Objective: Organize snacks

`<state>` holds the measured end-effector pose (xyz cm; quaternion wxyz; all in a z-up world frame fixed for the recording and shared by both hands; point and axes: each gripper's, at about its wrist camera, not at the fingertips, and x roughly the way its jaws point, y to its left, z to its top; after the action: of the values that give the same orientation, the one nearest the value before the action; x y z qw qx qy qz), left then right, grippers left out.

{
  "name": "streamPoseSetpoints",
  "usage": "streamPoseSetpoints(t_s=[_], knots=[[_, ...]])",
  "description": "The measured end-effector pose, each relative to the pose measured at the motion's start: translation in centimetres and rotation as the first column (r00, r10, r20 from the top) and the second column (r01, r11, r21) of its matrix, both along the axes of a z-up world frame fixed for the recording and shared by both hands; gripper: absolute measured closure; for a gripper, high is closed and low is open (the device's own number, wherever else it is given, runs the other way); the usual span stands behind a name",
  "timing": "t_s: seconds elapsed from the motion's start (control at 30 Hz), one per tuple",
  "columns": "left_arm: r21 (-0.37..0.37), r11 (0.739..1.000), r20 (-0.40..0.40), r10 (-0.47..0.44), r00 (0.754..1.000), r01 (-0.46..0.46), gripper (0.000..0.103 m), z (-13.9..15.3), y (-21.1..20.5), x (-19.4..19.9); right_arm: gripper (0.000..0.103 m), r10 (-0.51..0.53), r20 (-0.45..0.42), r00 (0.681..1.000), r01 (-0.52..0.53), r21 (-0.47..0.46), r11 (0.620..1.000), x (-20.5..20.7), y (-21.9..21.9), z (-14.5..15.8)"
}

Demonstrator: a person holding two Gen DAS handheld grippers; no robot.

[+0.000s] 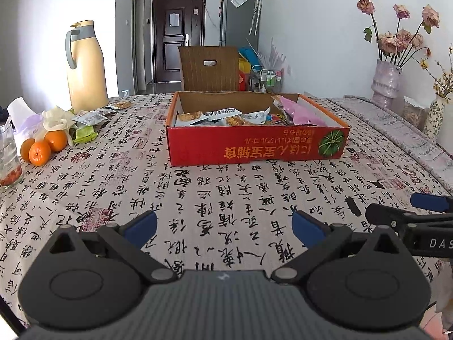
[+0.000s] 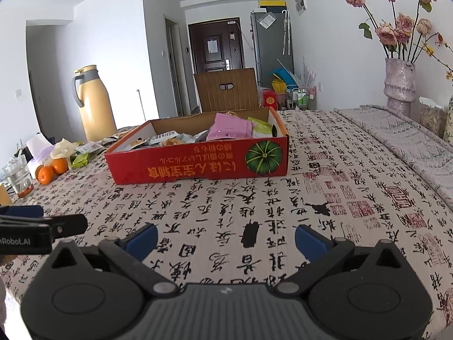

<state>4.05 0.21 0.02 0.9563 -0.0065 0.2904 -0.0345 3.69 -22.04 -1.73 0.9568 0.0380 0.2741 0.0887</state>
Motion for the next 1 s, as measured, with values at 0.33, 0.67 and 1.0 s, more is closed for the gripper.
streamPoseSetpoints(t_s=[0.33,0.67,1.0], knots=[[0.002,1.000,0.012,-0.002,1.000,0.002,0.000,0.2,-0.1,-0.9,0.000,0.006,0.002,1.000,-0.006,-0.007,1.000,-0.8,0.2,0.1],[-0.002,1.000,0.018,-0.006,1.000,0.006,0.000,0.3,-0.2,-1.2,0.000,0.008,0.005,1.000,-0.008,-0.009,1.000,-0.9,0.2,0.2],[-0.003,1.000,0.019,-0.009,1.000,0.009,0.000,0.3,-0.2,-1.1,0.000,0.008,0.003,1.000,-0.008,-0.010,1.000,-1.0,0.1,0.2]])
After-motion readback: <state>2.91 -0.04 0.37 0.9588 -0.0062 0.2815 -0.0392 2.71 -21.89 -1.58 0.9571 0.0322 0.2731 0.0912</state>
